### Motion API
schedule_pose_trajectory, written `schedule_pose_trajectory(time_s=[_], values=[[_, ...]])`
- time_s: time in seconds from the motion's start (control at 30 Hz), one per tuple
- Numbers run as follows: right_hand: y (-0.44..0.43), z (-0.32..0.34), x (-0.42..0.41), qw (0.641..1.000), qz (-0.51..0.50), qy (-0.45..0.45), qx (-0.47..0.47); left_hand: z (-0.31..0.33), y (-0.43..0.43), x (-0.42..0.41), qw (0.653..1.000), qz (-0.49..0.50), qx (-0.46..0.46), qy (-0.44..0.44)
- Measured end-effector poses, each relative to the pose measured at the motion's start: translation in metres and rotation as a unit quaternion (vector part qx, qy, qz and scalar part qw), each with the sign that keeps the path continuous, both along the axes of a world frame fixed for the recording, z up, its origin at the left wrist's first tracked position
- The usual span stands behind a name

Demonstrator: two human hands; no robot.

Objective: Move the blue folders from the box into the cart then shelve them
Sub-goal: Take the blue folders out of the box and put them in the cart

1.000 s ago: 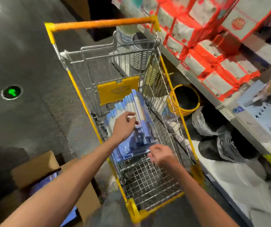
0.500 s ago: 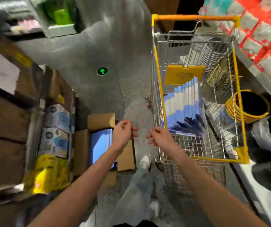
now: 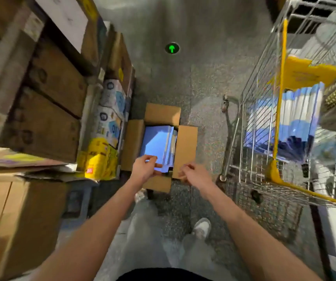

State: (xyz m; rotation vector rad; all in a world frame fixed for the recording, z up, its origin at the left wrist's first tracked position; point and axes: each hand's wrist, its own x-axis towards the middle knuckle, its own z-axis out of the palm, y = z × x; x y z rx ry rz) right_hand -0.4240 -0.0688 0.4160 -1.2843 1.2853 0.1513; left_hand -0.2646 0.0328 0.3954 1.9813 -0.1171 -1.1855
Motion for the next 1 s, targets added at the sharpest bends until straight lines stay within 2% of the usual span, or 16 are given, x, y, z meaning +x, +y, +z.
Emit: schedule_pose_trajectory(time_s=[0.3, 0.6, 0.7, 1.0], values=[[0.031, -0.079, 0.139, 0.996, -0.049, 0.059, 0.053, -0.085, -0.003, 0.119, 0.997, -0.029, 0.063, 0.045], [-0.006, -0.175, 0.167, 0.983, -0.088, 0.124, 0.1, -0.189, -0.031, 0.167, 0.989, -0.048, 0.111, 0.087], [-0.019, -0.228, 0.174, 0.979, -0.094, 0.147, 0.102, -0.237, -0.043, 0.176, 0.987, -0.061, 0.121, 0.082], [-0.053, -0.42, 0.2, 0.983, 0.029, 0.179, 0.013, -0.396, -0.069, 0.186, 0.984, -0.059, 0.145, 0.082]])
